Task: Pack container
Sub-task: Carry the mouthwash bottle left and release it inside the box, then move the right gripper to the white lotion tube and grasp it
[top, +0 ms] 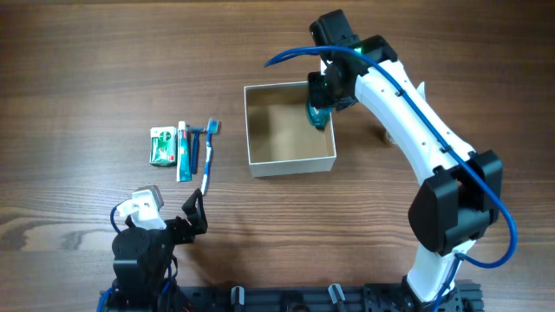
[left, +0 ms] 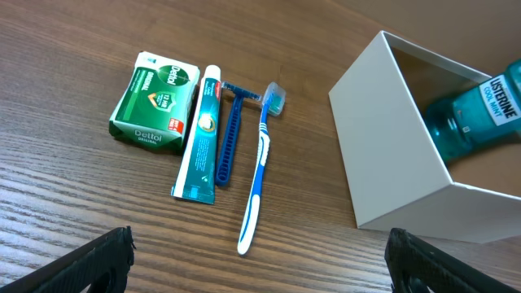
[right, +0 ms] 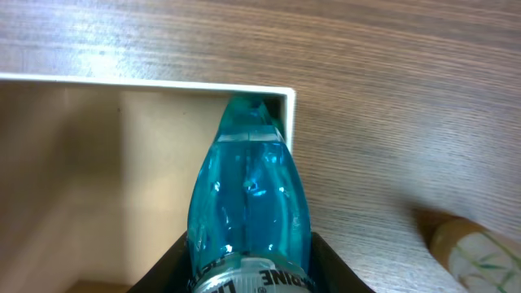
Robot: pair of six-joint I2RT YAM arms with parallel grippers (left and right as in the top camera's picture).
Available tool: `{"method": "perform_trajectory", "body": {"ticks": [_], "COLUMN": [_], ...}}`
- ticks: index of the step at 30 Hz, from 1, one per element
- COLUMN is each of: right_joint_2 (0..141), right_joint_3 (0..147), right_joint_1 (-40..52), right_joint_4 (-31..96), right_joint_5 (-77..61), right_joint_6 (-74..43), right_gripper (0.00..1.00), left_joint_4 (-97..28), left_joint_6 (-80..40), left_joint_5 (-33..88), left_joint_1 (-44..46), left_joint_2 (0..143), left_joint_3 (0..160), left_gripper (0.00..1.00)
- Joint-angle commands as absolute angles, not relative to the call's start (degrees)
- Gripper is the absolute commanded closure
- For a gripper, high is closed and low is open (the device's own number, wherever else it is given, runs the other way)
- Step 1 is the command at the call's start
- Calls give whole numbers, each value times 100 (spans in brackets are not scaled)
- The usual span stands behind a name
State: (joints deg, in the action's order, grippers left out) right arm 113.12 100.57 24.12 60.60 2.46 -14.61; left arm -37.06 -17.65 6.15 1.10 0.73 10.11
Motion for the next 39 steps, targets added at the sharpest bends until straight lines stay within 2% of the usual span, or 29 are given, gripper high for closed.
{"method": "perform_trajectory", "body": {"ticks": [1,5,9,10,11,14,17,22,25,26,29,30,31,32,39], "right_joint_2": [11360,11028,10219,9876,9205,8549,8265,9137,9920,10156,10680,10787,10840,10844,10801], "right_joint_3": [10114,10121,10121,10121,10121,10121,10119,10112,10112,10112,10112,10112,10112,10112,10112], "right_joint_1": [2456,2456,2451,2449,2412,2202,1590,541,412,410,403,403,403,403,403], "right_joint_4": [6069,6193,6311,6329,6324,6331,6532,7048,7282,7358,7511,7533,7575,7599,7736], "right_joint_5": [-54,-45,82,174,408,928,1160,687,440,443,460,460,456,440,462], "right_joint_6": [-985,-1026,-1288,-1402,-1417,-1415,-1426,-1516,-1533,-1573,-1841,-1925,-1973,-1994,-2115], "right_gripper": [41,21,16,13,5,0,0,2,13,23,41,53,76,92,96], "left_joint_4": [-3726,-3726,-3726,-3726,-3726,-3726,-3726,-3726,-3726,-3726,-3726,-3726,-3726,-3726,-3726], "left_joint_6": [-1712,-1712,-1712,-1712,-1712,-1712,-1712,-1712,-1712,-1712,-1712,-1712,-1712,-1712,-1712], "left_joint_5": [808,808,810,808,808,810,810,808,808,808,808,808,808,808,808], "left_joint_1": [99,99,99,99,99,99,99,99,99,99,99,99,99,99,99], "left_joint_2": [16,16,16,16,16,16,16,16,16,16,16,16,16,16,16], "left_joint_3": [919,919,919,919,919,919,919,919,919,919,919,919,919,919,919], "left_gripper": [0,0,0,0,0,0,0,0,0,0,0,0,0,0,0]}}
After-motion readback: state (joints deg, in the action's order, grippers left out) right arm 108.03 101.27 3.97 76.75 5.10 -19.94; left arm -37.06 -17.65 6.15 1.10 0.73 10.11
